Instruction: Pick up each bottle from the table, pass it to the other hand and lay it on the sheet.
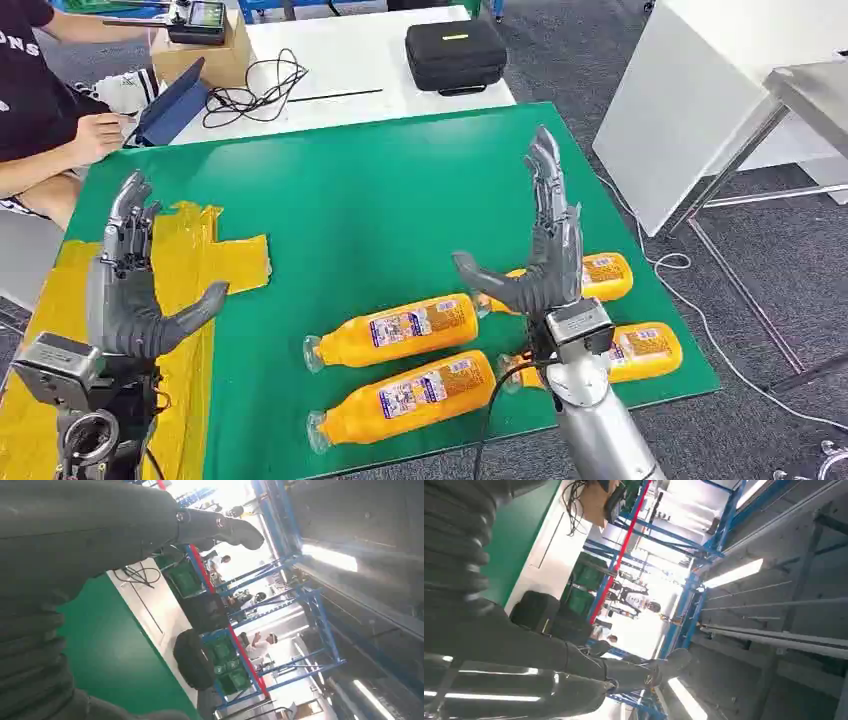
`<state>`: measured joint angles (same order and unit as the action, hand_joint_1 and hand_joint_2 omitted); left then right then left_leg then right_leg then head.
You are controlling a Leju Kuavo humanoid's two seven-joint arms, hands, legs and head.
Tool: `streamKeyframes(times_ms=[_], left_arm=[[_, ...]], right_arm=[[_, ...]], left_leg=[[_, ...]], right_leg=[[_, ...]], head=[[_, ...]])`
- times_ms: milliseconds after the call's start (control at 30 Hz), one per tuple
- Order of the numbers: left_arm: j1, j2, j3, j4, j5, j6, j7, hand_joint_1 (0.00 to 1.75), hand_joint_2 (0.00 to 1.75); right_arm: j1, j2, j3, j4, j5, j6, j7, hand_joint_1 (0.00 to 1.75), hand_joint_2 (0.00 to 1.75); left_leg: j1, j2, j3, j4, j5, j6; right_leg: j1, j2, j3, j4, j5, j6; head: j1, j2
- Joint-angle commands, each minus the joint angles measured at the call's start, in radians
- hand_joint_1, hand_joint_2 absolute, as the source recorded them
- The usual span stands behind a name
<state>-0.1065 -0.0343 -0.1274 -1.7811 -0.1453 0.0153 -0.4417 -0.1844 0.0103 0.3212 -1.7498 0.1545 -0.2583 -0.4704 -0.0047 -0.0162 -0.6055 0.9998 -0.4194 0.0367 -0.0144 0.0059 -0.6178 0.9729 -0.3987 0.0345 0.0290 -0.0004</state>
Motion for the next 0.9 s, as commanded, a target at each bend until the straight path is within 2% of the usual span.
streamKeyframes(times_ms=[33,67,100,133,167,233,300,333,433,533,900], left_arm=[[-0.04,-0.056,-0.009,0.037,-0.066,0.085,-0.121,0.0,1.75],[-0.04,-0.056,-0.009,0.037,-0.066,0.085,-0.121,0.0,1.75],[-0.04,-0.056,-0.009,0.037,-0.066,0.085,-0.121,0.91,1.75],[-0.044,-0.09,-0.032,0.07,-0.094,0.107,-0.214,1.52,1.75],[-0.044,-0.09,-0.032,0.07,-0.094,0.107,-0.214,1.69,1.75],[-0.044,-0.09,-0.032,0.07,-0.094,0.107,-0.214,1.73,1.75],[-0.052,-0.112,-0.054,0.09,-0.117,0.126,-0.22,1.71,1.75],[-0.052,-0.112,-0.054,0.09,-0.117,0.126,-0.22,1.69,1.75],[-0.052,-0.112,-0.054,0.09,-0.117,0.126,-0.22,1.69,1.75],[-0.059,-0.13,-0.074,0.105,-0.135,0.145,-0.221,1.75,1.75],[-0.073,-0.151,-0.11,0.133,-0.163,0.181,-0.222,1.75,1.75]], right_arm=[[0.017,0.043,-0.012,0.029,0.058,-0.075,-0.06,0.0,1.75],[0.017,0.043,-0.012,0.029,0.058,-0.075,-0.06,0.0,1.75],[0.017,0.043,-0.012,0.029,0.058,-0.075,-0.06,0.58,1.75],[0.048,0.062,-0.002,0.031,0.077,-0.089,-0.082,1.45,1.75],[0.048,0.062,-0.002,0.031,0.077,-0.089,-0.082,1.54,1.75],[0.048,0.062,-0.002,0.031,0.077,-0.089,-0.082,1.68,1.75],[0.074,0.073,0.009,0.031,0.091,-0.1,-0.102,1.66,1.75],[0.074,0.073,0.009,0.031,0.091,-0.1,-0.102,1.71,1.75],[0.074,0.073,0.009,0.031,0.091,-0.1,-0.102,1.73,1.75],[0.093,0.08,0.021,0.033,0.103,-0.111,-0.118,1.73,1.75],[0.12,0.088,0.042,0.039,0.119,-0.133,-0.146,1.75,1.75]], left_leg=[[0.002,0.002,0.006,0.001,-0.003,-0.003],[0.001,0.001,0.004,0.0,-0.002,-0.002],[0.001,0.001,0.003,0.0,-0.001,-0.001],[0.001,0.002,0.005,0.0,-0.002,-0.002],[0.001,0.001,0.004,0.0,-0.002,-0.002],[0.001,0.001,0.005,0.0,-0.002,-0.002],[0.001,0.001,0.003,0.0,-0.001,-0.001],[0.001,0.002,0.005,0.0,-0.002,-0.002],[0.0,0.001,0.002,0.0,-0.001,-0.001],[0.001,0.002,0.005,0.0,-0.002,-0.002],[0.001,0.002,0.005,0.0,-0.003,-0.002]], right_leg=[[0.002,0.0,0.006,-0.001,-0.002,-0.002],[0.001,0.0,0.004,-0.001,-0.001,-0.001],[0.001,0.0,0.003,-0.001,-0.001,-0.001],[0.002,0.0,0.005,-0.001,-0.002,-0.001],[0.001,0.0,0.004,-0.001,-0.001,-0.001],[0.001,0.0,0.005,-0.001,-0.002,-0.001],[0.001,0.0,0.003,-0.001,-0.001,-0.001],[0.001,0.0,0.005,-0.001,-0.002,-0.001],[0.0,0.0,0.002,-0.001,-0.001,-0.001],[0.002,0.0,0.005,-0.001,-0.002,-0.001],[0.002,0.0,0.006,-0.001,-0.002,-0.002]], head=[[0.0,0.0],[0.0,0.0],[0.0,0.0],[0.0,0.0],[0.0,0.0],[0.0,0.0],[0.0,0.0],[0.0,0.0],[0.0,0.0],[0.0,0.0],[0.0,0.0]])
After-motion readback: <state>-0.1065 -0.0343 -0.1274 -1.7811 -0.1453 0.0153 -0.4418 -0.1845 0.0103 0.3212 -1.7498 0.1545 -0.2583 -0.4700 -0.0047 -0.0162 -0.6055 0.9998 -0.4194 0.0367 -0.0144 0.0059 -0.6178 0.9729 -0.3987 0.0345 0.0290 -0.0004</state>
